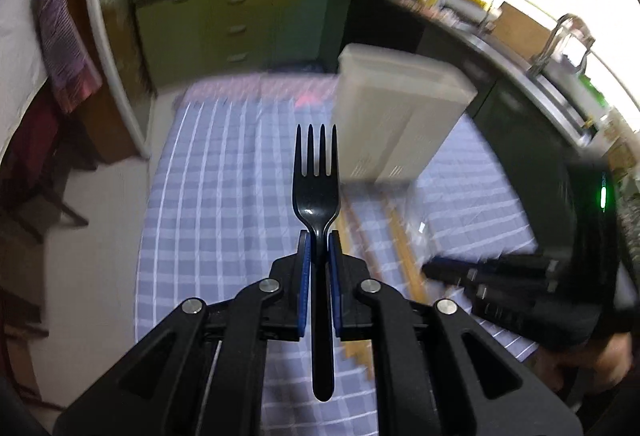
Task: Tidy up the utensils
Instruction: 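Lift the fork and spoon and lower both into the white caddy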
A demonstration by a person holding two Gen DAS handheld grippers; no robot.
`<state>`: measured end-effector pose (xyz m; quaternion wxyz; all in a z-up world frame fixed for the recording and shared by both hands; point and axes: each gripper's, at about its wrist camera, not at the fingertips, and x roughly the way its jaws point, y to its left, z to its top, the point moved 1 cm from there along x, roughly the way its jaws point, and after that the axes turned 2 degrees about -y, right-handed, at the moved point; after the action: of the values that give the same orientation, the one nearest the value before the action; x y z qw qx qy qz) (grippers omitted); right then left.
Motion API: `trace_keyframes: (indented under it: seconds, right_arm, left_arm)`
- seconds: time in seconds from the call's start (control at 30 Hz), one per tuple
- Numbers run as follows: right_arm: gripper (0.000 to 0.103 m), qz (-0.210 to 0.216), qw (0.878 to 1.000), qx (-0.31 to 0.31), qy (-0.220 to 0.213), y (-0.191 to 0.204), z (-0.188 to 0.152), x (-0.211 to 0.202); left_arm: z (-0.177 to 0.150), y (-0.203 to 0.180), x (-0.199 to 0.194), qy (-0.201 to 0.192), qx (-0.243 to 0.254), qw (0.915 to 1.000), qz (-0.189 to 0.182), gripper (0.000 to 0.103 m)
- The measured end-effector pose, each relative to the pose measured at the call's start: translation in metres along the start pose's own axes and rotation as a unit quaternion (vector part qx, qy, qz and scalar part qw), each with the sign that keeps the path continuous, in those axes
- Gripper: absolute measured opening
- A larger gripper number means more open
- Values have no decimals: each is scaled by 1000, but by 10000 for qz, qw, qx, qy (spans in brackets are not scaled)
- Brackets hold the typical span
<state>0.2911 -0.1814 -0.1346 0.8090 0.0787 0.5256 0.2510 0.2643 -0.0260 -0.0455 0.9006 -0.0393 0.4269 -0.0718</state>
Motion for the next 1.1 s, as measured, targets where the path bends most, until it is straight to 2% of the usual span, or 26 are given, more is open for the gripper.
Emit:
trace_keyframes:
  seconds: [0.1, 0.2, 0.37, 0.53, 0.7, 0.87, 0.93, 1.0, 1.1]
  right_arm:
    - [10, 283, 9987, 38, -430, -8, -5, -27]
    - [10, 530, 9955, 103, -778, -24, -13, -53]
    - [10, 772, 9921, 233, -958, -51, -27, -72]
    - [10, 892, 9887, 318, -1166, -71, -37, -87]
    - [10, 962, 9854, 286, -1372, -77, -38, -105]
    - [10, 929, 9834, 139, -1552, -68, -33, -121]
    - [10, 895, 9827, 100, -1619, -65, -25, -126]
    - [10, 827, 9817, 41, -1715, -62, -12, -131]
    - [10, 709, 9785, -6, -1936, -57, 15, -139]
  left_arm:
    - [32, -18, -16, -493, 92, 9986, -157, 9]
    - [68, -35, -25, -1095, 152, 9935, -284, 9]
    - [119, -58, -15, -2128, 240, 9766, -205, 9]
    - [145, -64, 26, -2502, 183, 9680, -17, 9]
    - [145, -62, 59, -2668, 198, 9635, 54, 9]
    - [130, -57, 86, -2344, 170, 9720, 16, 9]
    - [123, -57, 90, -2240, 209, 9744, -19, 15]
    - [116, -58, 91, -2141, 277, 9764, -16, 34]
    - [106, -59, 86, -1997, 411, 9790, 3, 36]
